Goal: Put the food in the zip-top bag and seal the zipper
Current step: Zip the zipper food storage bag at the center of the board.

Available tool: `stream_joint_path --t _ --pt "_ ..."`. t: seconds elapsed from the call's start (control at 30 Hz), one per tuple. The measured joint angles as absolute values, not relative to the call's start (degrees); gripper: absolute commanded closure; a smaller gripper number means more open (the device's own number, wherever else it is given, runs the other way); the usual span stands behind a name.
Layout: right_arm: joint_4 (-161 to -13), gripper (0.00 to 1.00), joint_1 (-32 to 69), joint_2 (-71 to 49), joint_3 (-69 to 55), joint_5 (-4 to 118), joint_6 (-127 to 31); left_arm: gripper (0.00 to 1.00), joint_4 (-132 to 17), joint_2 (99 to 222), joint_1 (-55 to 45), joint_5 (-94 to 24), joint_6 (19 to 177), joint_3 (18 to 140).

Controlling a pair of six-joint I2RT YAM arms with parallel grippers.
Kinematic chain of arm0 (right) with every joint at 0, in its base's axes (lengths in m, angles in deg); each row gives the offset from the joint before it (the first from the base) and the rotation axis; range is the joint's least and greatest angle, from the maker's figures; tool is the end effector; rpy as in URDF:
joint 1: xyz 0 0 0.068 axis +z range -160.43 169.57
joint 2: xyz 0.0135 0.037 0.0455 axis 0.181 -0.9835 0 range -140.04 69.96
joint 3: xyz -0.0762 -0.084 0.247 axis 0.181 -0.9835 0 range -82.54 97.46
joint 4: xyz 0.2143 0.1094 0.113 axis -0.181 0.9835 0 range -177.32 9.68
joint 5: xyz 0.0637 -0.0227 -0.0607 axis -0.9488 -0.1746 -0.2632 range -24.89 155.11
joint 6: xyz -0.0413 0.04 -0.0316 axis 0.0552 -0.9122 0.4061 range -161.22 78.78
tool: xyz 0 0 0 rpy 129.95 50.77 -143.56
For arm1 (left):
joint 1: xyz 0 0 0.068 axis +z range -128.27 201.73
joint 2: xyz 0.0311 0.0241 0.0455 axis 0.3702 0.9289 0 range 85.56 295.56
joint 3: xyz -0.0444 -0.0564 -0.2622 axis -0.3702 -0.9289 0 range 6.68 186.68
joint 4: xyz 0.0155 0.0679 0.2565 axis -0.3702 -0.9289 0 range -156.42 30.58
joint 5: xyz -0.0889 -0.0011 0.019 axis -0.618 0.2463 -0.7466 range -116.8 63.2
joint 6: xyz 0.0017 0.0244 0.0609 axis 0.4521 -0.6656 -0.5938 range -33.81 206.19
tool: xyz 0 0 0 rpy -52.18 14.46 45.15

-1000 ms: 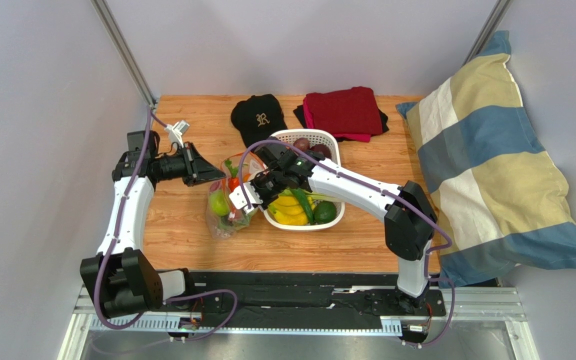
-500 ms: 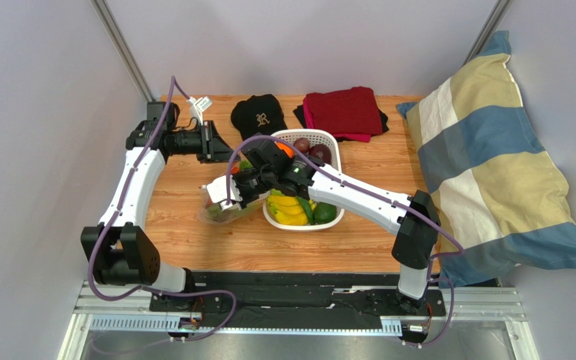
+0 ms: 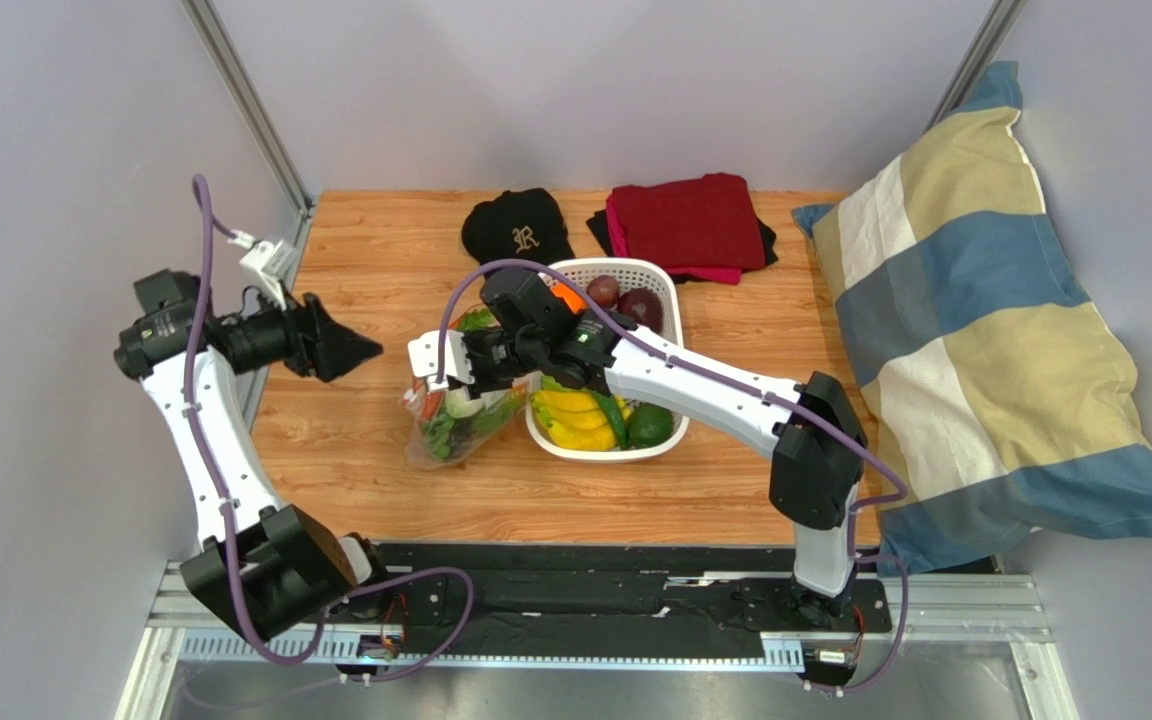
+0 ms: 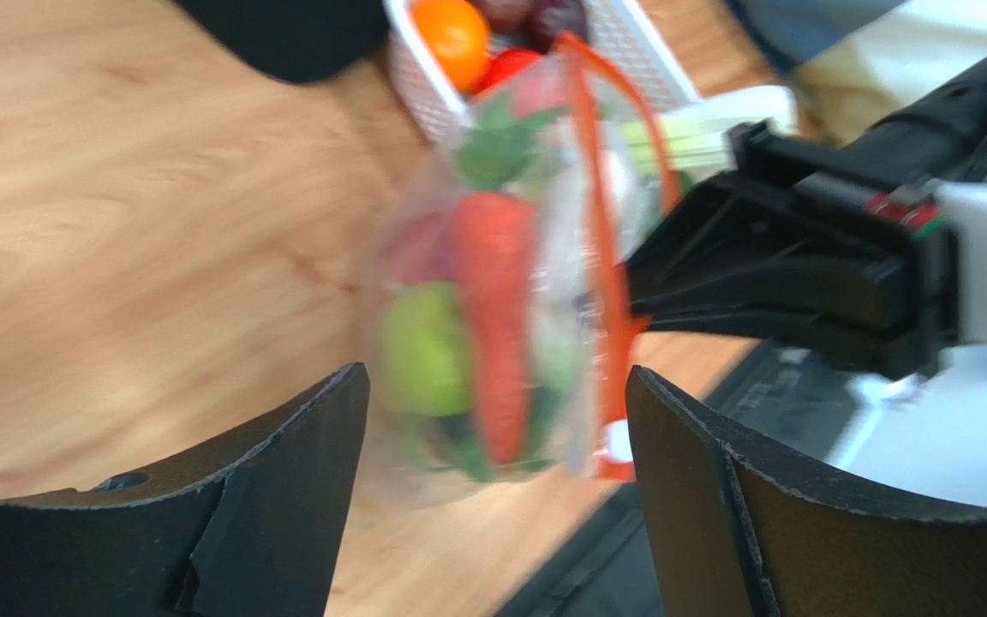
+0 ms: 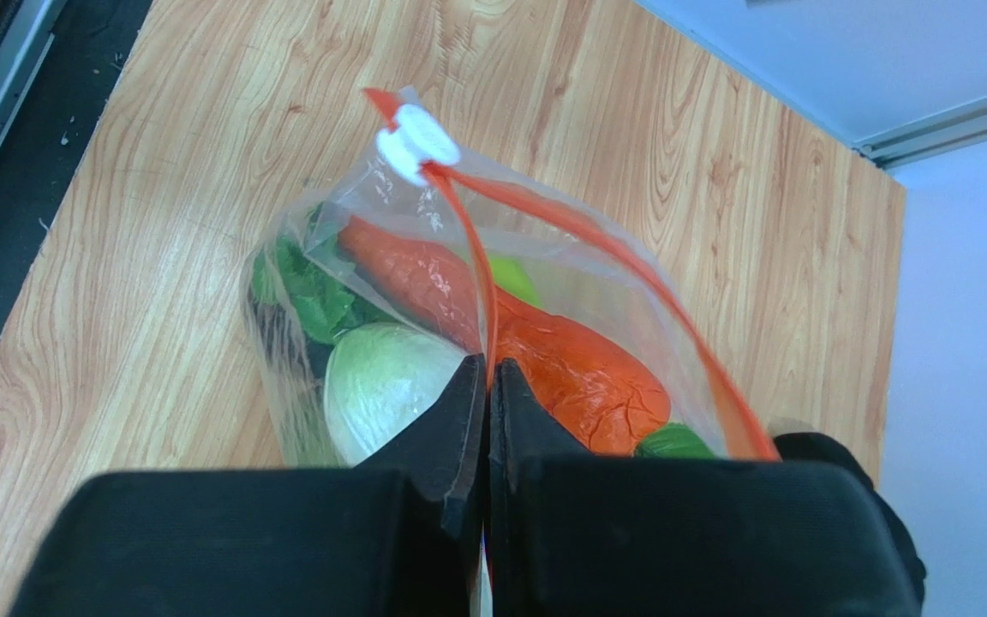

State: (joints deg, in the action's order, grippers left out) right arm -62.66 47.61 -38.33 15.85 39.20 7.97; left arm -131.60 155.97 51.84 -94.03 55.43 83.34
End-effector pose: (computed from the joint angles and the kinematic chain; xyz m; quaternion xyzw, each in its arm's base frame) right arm 0.2231 0.4004 0.3111 -0.7564 0.4279 0.2328 0.4367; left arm 0.2070 0.0650 0.3623 0.1200 0.8139 -0.3789 0.4239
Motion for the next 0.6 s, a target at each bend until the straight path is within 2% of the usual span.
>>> stream_joint_path --t 0.2,0.43,0.6 --pt "-63.0 1.00 47.6 -40.2 17.3 40.3 5.1 0.22 -134.8 155.5 63.9 -96.4 31.0 76.2" --pt "-65.9 1.00 47.6 -41.3 19.1 43.1 0.5 0.24 -136.5 152.4 63.4 -96.8 12.9 70.7" --pt "-67.7 1.00 47.4 -41.4 19.2 44.5 -2.7 0.27 -137.1 152.4 60.1 -98.0 7.4 67.8"
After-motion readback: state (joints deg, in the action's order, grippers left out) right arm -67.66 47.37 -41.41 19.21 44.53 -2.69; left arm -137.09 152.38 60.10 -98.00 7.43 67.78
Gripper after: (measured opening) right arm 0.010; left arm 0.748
